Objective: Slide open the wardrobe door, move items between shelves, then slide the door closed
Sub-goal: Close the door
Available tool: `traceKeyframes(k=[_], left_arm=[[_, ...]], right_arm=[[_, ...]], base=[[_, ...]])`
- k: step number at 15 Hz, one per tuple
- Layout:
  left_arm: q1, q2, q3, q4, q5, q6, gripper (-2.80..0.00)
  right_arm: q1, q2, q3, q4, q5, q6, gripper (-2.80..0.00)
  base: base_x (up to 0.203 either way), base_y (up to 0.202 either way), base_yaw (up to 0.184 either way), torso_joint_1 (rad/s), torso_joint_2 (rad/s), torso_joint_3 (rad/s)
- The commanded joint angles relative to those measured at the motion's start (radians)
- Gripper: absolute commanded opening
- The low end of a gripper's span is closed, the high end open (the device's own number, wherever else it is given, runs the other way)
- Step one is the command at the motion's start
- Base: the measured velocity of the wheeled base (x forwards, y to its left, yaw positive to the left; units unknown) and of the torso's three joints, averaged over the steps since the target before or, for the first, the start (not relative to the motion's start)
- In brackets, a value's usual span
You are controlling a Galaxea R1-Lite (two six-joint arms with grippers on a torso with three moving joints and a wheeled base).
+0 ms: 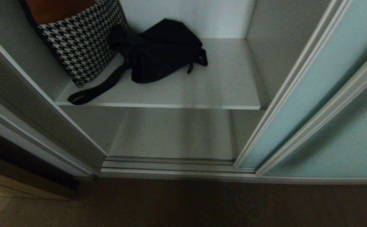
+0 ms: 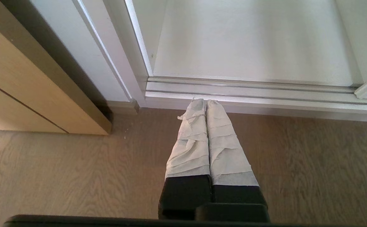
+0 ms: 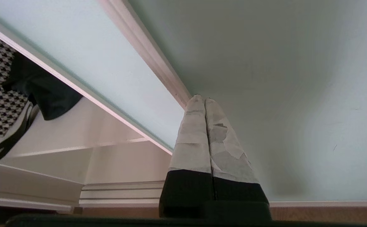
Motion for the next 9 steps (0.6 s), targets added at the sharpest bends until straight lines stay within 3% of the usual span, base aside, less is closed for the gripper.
traceKeyframes(k=[1,9], left_arm=[[0.0,0.002,0.0,0.0,0.0,0.0,-2.8],[0.0,0.002,0.0,0.0,0.0,0.001,-2.8]], right_arm=[[0.003,-0.002,0.003,-0.001,0.005,0.001,-2.8],[0.049,0.021,0.039,-0.073,0.009,-0.011,-2.8]], base=[[0.0,0.0,0.0,0.0,0.0,0.0],[0.0,0.0,0.0,0.0,0.0,0.0]])
